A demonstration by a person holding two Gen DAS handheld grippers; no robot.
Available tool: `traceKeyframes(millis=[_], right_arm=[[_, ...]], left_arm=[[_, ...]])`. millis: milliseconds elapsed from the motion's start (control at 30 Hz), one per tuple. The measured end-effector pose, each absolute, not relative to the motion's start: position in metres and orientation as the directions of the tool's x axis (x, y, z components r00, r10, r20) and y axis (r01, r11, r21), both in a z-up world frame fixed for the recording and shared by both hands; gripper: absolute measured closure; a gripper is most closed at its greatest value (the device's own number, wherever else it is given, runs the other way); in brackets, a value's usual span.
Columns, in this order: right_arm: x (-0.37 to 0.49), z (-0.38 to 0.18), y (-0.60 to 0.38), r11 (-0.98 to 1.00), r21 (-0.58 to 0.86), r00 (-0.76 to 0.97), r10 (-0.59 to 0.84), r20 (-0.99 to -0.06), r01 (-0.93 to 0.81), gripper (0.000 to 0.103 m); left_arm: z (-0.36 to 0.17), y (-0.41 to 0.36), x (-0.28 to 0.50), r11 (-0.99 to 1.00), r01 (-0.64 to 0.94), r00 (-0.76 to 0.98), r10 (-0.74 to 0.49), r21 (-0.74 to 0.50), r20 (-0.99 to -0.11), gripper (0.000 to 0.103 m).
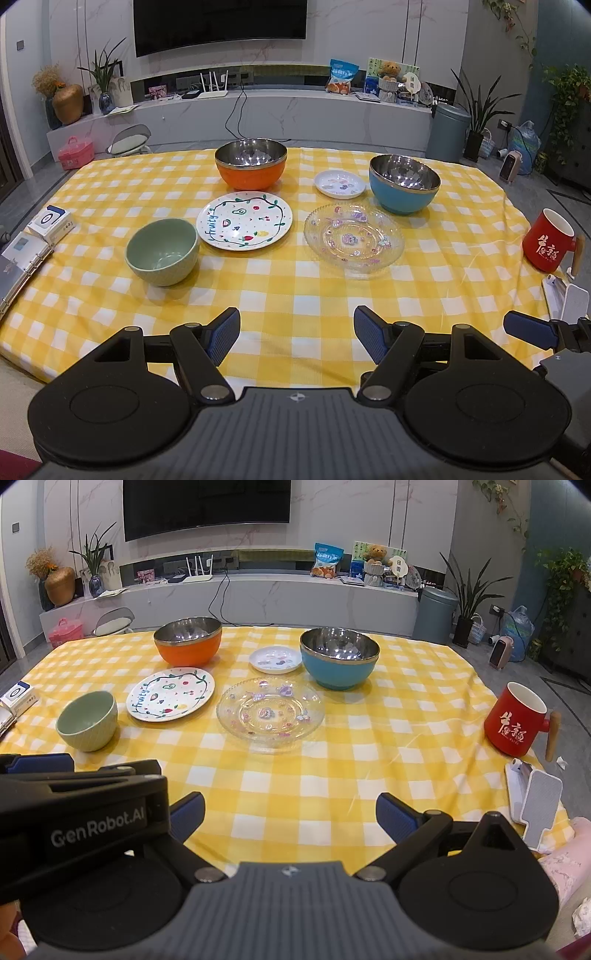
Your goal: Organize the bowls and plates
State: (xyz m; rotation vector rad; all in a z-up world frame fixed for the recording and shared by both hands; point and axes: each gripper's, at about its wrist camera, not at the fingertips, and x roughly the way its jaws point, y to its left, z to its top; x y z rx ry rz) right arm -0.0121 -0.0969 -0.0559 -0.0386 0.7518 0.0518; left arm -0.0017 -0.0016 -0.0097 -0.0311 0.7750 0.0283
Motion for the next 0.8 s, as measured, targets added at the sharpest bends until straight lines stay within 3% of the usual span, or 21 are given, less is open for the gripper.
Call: traceKeyframes(millis=[800], right_arm=[[-0.0105,-0.0601,-0.0955,0.998,-0.029,0.72,0.017,-0.694,-0.052,0.007]], left_arm=[[-0.0122,-0.0021,-0.0027,0.999,-0.036,0.714,0.013,-0.018,-0.7,0.021]])
